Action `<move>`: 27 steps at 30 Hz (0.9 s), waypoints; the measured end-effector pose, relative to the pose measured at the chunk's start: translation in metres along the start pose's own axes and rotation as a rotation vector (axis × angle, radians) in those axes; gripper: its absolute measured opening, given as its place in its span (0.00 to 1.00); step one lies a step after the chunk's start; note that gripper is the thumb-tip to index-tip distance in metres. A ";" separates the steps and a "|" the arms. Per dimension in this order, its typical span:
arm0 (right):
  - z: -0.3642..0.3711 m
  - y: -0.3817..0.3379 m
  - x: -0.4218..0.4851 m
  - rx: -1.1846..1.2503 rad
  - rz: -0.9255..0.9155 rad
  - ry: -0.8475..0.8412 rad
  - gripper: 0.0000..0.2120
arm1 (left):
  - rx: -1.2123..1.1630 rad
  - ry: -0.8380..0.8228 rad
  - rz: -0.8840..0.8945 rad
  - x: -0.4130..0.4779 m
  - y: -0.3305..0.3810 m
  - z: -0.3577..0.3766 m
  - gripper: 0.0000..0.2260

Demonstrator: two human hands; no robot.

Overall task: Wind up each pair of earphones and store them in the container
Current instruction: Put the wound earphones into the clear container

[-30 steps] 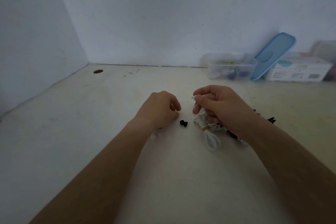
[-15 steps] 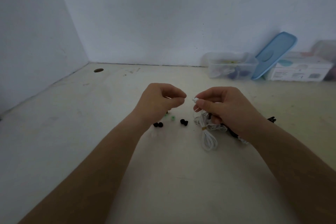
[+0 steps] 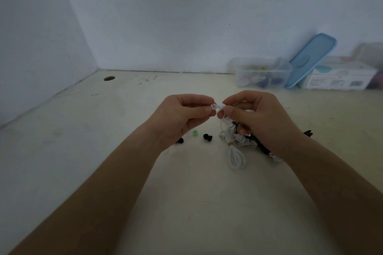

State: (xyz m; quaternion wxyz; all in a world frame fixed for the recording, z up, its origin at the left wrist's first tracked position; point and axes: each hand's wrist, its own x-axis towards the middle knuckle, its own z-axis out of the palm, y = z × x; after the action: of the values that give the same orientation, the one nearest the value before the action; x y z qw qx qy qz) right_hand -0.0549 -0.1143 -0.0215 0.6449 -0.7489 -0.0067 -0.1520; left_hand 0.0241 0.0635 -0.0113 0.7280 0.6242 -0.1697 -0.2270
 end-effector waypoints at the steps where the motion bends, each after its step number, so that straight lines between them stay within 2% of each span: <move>1: 0.000 0.000 0.000 -0.003 -0.002 0.003 0.03 | 0.005 -0.001 0.001 0.000 0.000 0.000 0.08; 15: 0.000 -0.003 -0.002 -0.058 0.003 0.018 0.04 | 0.074 -0.035 0.023 -0.003 0.001 0.001 0.08; 27: -0.004 -0.002 -0.002 -0.081 -0.022 -0.061 0.04 | 0.080 -0.079 0.007 -0.004 0.002 -0.001 0.07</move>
State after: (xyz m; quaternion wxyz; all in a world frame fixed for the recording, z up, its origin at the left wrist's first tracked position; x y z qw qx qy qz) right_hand -0.0578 -0.1170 -0.0192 0.6120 -0.7785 -0.0285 -0.1362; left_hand 0.0218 0.0670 -0.0095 0.6961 0.6428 -0.2092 -0.2420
